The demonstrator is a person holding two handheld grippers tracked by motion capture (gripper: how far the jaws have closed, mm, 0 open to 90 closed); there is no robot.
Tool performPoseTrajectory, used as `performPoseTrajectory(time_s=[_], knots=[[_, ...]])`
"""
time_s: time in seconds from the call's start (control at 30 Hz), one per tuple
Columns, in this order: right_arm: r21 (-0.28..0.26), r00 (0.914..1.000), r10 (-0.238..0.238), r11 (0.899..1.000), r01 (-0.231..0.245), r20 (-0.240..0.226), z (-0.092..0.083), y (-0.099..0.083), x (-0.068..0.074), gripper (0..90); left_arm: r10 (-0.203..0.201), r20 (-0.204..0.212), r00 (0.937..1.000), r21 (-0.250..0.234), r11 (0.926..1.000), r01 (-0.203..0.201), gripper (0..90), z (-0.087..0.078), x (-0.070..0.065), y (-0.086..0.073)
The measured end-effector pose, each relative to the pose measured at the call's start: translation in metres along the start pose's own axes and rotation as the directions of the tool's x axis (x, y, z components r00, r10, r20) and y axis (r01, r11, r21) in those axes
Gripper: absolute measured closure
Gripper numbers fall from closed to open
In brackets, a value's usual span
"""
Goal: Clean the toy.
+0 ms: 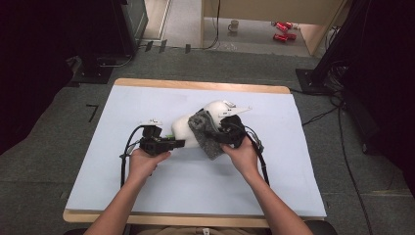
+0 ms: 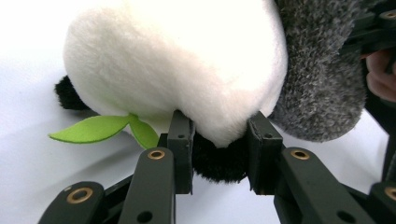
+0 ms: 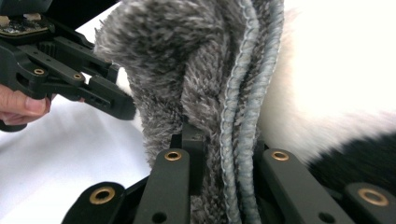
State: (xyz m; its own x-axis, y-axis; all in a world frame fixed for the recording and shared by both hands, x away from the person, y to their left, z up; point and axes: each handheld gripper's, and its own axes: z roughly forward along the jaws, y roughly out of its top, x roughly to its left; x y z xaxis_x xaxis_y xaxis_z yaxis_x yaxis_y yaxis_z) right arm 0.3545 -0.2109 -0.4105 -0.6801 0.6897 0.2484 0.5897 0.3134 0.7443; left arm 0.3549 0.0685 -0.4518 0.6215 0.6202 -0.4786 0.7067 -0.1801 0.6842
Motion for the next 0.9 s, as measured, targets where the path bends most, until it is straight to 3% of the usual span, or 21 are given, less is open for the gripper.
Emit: performPoseTrajectory(time_s=[0.2,0.43,0.57,0.73,0.9], knots=[[-0.024,0.9978,-0.025,0.999,0.026,0.061,-0.016,0.001,-0.005,79.6,-0.032,0.011,0.9994,-0.018,0.9993,0.032,68.1,-0.004,0.01,0.004],[-0.081,0.9885,0.072,0.995,-0.062,0.133,-0.041,-0.007,-0.035,79.5,-0.052,0.02,0.9985,-0.023,0.9984,0.052,68.2,-0.005,0.016,0.008],[-0.098,0.9806,0.158,0.984,-0.148,0.115,-0.039,-0.022,-0.054,79.5,-0.047,0.02,0.9987,-0.019,0.9987,0.048,68.2,-0.002,0.015,0.01],[-0.085,0.9653,0.203,0.978,-0.191,0.165,-0.041,-0.034,-0.067,79.5,-0.069,0.041,0.9968,-0.029,0.9971,0.071,68.3,0.0,0.019,0.012],[-0.067,0.9557,0.227,0.974,-0.218,0.187,-0.038,-0.042,-0.074,79.5,-0.062,0.037,0.9974,-0.027,0.9977,0.063,68.4,0.002,0.018,0.013]])
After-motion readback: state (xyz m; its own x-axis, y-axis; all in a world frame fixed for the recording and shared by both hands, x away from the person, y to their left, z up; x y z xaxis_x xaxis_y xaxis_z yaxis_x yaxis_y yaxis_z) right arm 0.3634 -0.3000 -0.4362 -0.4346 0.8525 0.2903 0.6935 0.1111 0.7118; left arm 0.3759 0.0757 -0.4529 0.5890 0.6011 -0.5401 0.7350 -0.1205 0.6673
